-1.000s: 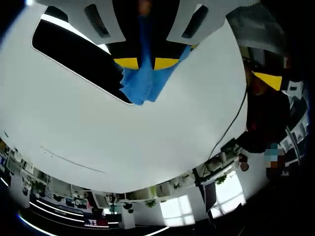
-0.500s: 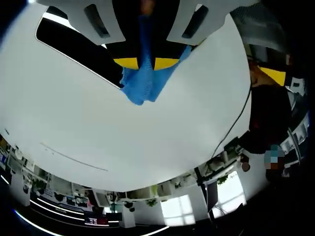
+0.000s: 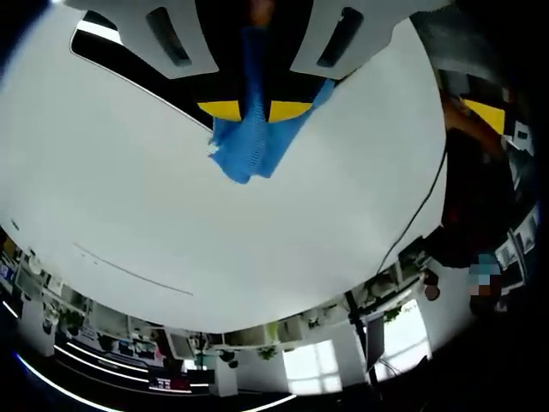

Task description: Wipe the mirror surface with the cleaning cloth until all visible marks leave the cleaned area.

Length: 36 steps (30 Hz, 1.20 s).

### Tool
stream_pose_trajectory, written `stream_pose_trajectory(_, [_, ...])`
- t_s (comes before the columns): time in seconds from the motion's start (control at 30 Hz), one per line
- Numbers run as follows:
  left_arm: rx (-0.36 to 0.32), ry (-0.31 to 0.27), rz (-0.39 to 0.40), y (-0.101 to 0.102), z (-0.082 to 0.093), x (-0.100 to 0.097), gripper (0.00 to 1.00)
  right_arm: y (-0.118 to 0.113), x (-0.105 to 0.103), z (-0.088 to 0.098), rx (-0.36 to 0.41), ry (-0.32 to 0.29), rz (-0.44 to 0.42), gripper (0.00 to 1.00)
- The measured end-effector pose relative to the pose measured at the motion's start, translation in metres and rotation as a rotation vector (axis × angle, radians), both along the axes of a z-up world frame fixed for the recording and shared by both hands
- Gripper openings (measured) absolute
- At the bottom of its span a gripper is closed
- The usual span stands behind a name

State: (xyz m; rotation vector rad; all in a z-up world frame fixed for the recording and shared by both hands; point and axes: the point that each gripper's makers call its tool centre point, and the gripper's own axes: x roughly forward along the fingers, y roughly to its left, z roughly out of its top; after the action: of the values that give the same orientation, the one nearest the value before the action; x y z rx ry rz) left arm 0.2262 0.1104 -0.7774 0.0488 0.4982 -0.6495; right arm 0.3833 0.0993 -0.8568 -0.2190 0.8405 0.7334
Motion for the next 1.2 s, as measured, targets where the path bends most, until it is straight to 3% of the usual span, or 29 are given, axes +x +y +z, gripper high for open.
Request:
stream_pose_trajectory(0.33, [-0.004,-0.007,0.002,0.000,0.001,0.000,0.65,0.001,0.014,-0.001,-0.013,-0.009,-0.003,0.04])
stream_pose_trajectory(1.2, [-0.003,0.001,0.000,-0.001,0.000,-0.001,0.66,-0.006,0.015,-0.001,-0.009,0.001,-0.010,0.04])
